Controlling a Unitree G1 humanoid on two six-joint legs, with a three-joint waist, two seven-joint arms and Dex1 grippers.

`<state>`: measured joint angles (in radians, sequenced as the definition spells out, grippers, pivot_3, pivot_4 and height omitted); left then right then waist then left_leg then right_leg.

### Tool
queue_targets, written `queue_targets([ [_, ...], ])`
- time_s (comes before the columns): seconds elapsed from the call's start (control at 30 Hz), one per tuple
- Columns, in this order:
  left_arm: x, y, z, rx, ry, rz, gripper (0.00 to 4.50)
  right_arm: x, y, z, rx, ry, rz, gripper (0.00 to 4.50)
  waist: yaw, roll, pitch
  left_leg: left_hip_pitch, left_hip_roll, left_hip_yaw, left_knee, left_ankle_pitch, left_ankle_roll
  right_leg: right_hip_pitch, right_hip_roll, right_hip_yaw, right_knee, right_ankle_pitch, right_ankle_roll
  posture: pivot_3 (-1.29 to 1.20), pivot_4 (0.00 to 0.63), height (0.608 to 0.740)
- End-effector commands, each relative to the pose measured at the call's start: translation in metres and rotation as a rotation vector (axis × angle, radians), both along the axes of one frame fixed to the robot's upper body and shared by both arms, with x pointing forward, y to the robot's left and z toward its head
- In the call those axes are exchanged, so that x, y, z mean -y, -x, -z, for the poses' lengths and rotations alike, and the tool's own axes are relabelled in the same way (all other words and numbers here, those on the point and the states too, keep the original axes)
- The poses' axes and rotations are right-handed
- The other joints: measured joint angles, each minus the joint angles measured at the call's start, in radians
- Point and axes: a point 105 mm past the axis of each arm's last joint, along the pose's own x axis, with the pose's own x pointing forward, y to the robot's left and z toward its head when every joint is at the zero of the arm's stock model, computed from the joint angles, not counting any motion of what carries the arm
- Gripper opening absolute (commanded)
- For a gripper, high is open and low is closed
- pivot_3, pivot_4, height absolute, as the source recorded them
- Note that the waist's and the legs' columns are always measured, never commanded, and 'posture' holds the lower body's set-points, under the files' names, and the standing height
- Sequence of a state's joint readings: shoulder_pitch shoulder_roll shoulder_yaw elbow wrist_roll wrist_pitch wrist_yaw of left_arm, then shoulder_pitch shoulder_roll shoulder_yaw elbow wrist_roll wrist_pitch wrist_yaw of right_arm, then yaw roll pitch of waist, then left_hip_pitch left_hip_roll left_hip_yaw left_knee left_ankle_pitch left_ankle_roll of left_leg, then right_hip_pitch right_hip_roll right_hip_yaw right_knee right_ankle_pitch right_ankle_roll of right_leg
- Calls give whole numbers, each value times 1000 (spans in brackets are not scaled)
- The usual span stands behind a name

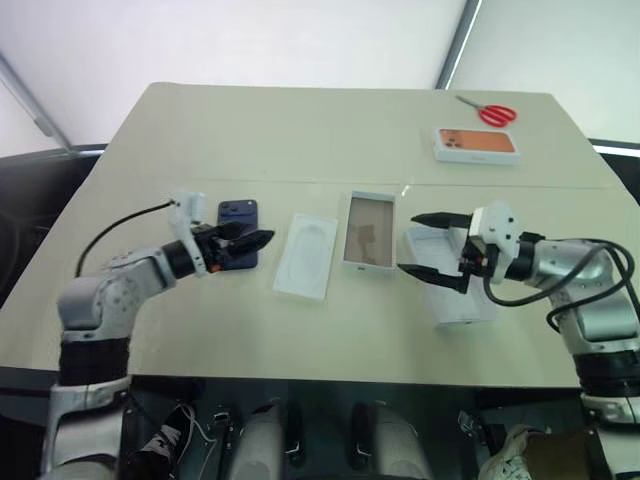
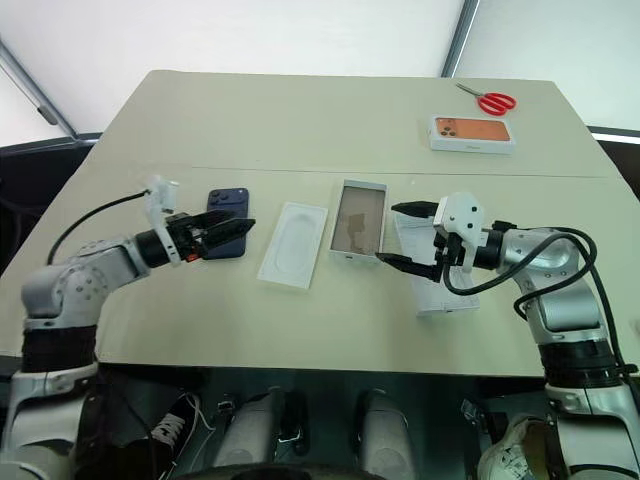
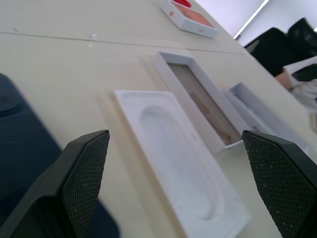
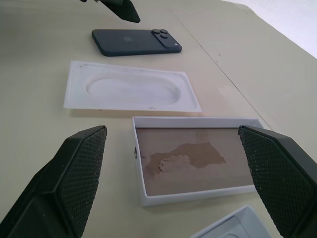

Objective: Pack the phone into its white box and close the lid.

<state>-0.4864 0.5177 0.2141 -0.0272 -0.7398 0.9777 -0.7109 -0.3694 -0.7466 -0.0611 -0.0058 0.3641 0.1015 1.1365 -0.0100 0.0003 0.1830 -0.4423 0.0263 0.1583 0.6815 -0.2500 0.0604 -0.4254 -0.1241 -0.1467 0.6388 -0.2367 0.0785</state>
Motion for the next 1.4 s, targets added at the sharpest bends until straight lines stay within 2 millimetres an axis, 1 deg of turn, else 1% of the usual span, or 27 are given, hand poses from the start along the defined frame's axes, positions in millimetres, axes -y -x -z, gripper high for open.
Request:
queue_targets([
  [0.03, 7, 0, 1, -39, 39, 15, 4500, 3, -1, -5, 36, 0, 11, 4438, -1, 0, 0, 0, 0, 0, 0, 0, 0, 0, 0, 0, 1, 0, 0, 0, 150, 738],
  [0.2, 12, -3, 17, -147, 36, 5, 4500, 4, -2, -4, 46, -1, 31, 4438, -1, 0, 0, 1, 0, 0, 1, 0, 0, 0, 0, 0, 3, 0, 0, 0, 150, 738],
  [0.23, 12, -4, 18, -159, 34, 2, 4500, 4, -2, -4, 50, 5, 31, 4438, 0, 0, 0, 1, 0, 0, 1, 0, 0, 0, 0, 1, 3, 0, 0, 0, 150, 738],
  [0.3, 15, -7, 16, -212, 105, 11, 4500, -1, -1, -6, 58, -4, 22, 4438, 3, 0, 0, 1, 0, 0, 1, 0, 0, 0, 0, 1, 3, 0, 0, 0, 150, 738],
  [0.33, 18, -7, 13, -214, 120, 28, 4500, -5, 0, -8, 64, -7, 10, 4438, 3, 0, 0, 1, 0, 0, 2, 0, 0, 0, 0, 0, 3, 0, 0, 0, 150, 738],
  [0.4, 22, -6, 12, -250, 141, 58, 4500, -22, 4, -13, 77, -30, -37, 4438, 2, 0, 0, 0, 0, 0, 2, 0, 0, 0, 0, 1, 3, 0, 0, 0, 150, 738],
  [0.5, 21, -8, 21, -290, 76, 43, 4500, -42, 10, -14, 79, -24, -103, 4438, -1, 0, 0, 1, 0, 0, 2, 0, -1, -1, 0, 1, 5, -1, 0, 0, 150, 738],
  [0.6, 23, -3, 25, -321, 39, 84, 4500, -54, 12, -17, 82, -48, -131, 4438, -3, 0, 0, 1, 0, 0, 2, 1, -1, -2, 0, 2, 6, -1, 0, 0, 150, 738],
  [0.67, 25, -2, 28, -363, 46, 96, 4500, -55, 10, -17, 93, -39, -130, 4438, -1, 0, 0, 1, 0, 0, 2, 1, -1, -2, 0, 2, 6, -1, 0, 0, 150, 738],
  [0.77, 25, -2, 33, -381, 34, 89, 4500, -54, 9, -16, 98, -34, -122, 4438, 4, 0, 0, 0, -1, 0, 2, 1, -1, -2, -1, 2, 6, -1, 0, 0, 150, 738],
  [0.9, 22, -6, 36, -372, 15, 60, 4500, -50, 7, -15, 100, -29, -107, 4438, 1, 0, 0, 1, -1, 0, 2, 1, -1, -2, -2, 2, 6, -1, 0, 0, 150, 738],
  [1.0, 28, -3, 35, -383, 40, 85, 4500, -49, 6, -15, 104, -27, -101, 4438, 1, 0, 0, 1, -1, 0, 2, 1, -1, -2, -2, 2, 6, -1, 0, 0, 150, 738],
  [1.17, 36, 3, 54, -455, -39, 91, 4500, -50, 3, -16, 118, -27, -91, 4438, 4, 0, 0, 1, -1, 0, 2, 1, -1, -1, -2, 2, 6, -1, 0, 0, 150, 738],
  [1.33, 40, 4, 56, -473, -9, 94, 4500, -49, 2, -15, 120, -19, -88, 4438, 9, 0, 0, 1, -1, 0, 2, 1, -1, -1, -3, 2, 6, -1, 0, 0, 150, 738],
  [1.4, 41, 4, 56, -480, 13, 95, 3979, -49, 3, -15, 119, -22, -86, 4500, 13, 0, -1, 1, -1, 0, 2, 1, -1, -1, -3, 2, 6, -1, 0, 0, 150, 738],
])
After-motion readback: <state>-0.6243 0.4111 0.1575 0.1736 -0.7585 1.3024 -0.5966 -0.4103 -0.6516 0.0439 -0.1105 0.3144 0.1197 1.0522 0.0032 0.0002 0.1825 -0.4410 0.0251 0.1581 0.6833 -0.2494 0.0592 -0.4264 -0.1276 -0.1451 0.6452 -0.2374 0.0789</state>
